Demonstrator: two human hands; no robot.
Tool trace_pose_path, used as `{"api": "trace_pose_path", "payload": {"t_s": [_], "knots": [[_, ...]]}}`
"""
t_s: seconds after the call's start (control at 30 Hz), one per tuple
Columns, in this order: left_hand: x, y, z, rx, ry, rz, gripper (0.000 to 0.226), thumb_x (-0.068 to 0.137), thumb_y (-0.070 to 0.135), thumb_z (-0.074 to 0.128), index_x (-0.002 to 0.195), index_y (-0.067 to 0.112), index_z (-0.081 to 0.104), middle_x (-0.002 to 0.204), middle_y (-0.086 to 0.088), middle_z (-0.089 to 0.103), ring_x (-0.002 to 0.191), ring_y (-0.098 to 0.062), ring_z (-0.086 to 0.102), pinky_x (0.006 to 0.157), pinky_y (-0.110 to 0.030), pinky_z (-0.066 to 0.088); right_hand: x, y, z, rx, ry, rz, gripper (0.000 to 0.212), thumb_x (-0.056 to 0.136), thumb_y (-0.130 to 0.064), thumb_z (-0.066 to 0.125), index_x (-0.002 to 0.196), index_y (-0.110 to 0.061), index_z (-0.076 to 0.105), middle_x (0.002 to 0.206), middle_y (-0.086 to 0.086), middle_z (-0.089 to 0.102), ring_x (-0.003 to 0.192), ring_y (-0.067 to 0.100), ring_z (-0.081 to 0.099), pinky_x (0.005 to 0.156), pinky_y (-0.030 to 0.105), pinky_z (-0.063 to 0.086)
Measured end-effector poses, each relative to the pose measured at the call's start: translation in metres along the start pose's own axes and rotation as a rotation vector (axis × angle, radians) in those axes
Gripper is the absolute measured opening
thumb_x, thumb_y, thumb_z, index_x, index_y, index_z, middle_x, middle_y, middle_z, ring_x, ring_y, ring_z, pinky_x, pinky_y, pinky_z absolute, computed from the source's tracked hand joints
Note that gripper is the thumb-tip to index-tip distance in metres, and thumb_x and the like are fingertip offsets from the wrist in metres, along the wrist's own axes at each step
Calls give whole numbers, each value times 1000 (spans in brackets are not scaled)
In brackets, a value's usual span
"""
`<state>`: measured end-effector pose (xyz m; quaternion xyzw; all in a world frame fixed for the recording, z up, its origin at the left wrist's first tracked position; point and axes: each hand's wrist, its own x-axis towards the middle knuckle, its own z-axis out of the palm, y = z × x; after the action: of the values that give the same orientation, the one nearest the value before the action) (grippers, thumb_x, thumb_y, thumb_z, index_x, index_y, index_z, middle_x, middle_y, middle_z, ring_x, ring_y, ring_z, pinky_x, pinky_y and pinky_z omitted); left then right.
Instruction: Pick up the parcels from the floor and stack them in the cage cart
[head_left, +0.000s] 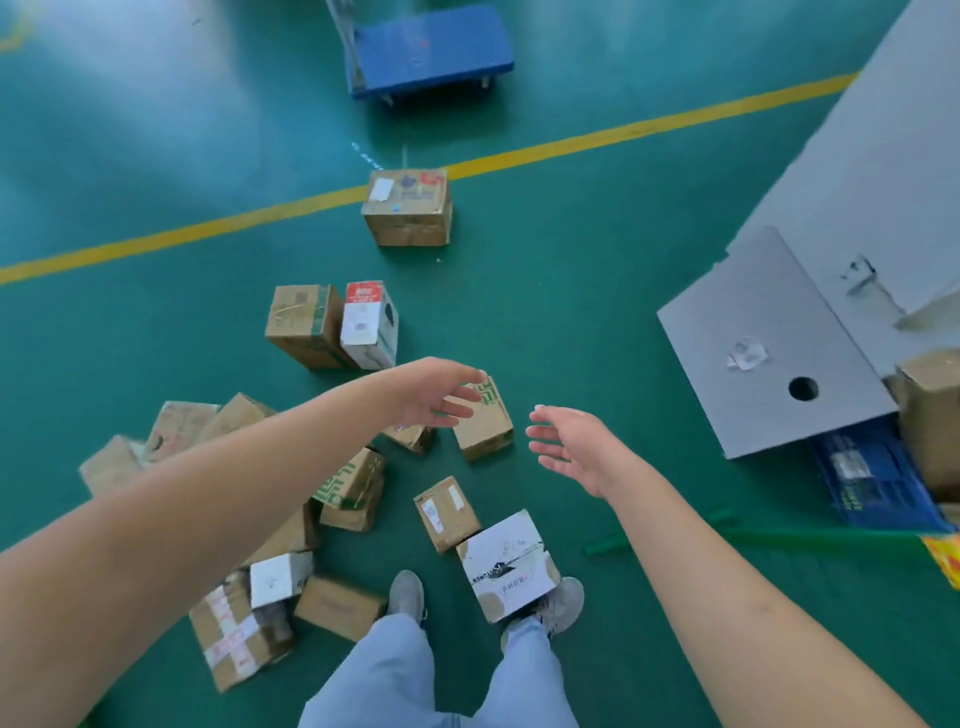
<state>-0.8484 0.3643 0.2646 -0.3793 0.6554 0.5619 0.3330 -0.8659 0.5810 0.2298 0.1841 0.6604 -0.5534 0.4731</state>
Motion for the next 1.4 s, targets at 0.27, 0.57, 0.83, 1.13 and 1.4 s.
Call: {"api": "trace_pose_path", "payload": {"t_s": [0.27,0.57,0.83,1.13,1.4], "knots": [[-3,-9,-57,-213,85,-24,43,104,33,60,143,18,50,132,-4,65,116,-25,65,108,-44,51,35,-54,43,-142,-75,-3,29,106,-32,55,125,-12,64,121,9,69,106,22,67,101,38,54],[0,-14,-178,-272,136,52,46,103,34,61,144,19,49,127,-2,67,114,-23,66,107,-44,52,54,-136,147,-264,-89,-53,28,106,-31,56,125,-13,63,119,8,69,111,23,66,105,41,53],[17,14,-316,-330,133,180,38,102,36,61,135,19,56,121,0,70,108,-20,68,96,-37,57,73,-220,242,-327,-67,-103,28,107,-33,55,125,-15,64,121,7,69,112,24,66,102,39,53],[59,96,-382,-316,124,235,37,101,33,64,133,16,59,119,-3,72,110,-24,69,98,-40,57,114,-318,263,-319,-38,-156,28,107,-34,55,126,-15,64,122,7,68,113,24,66,102,40,53],[129,200,-410,-345,202,191,44,104,32,59,144,15,51,125,-2,67,113,-23,65,103,-42,54,215,-436,237,-343,-105,-146,32,107,-33,55,132,-15,61,122,7,68,115,25,65,101,40,54]]}}
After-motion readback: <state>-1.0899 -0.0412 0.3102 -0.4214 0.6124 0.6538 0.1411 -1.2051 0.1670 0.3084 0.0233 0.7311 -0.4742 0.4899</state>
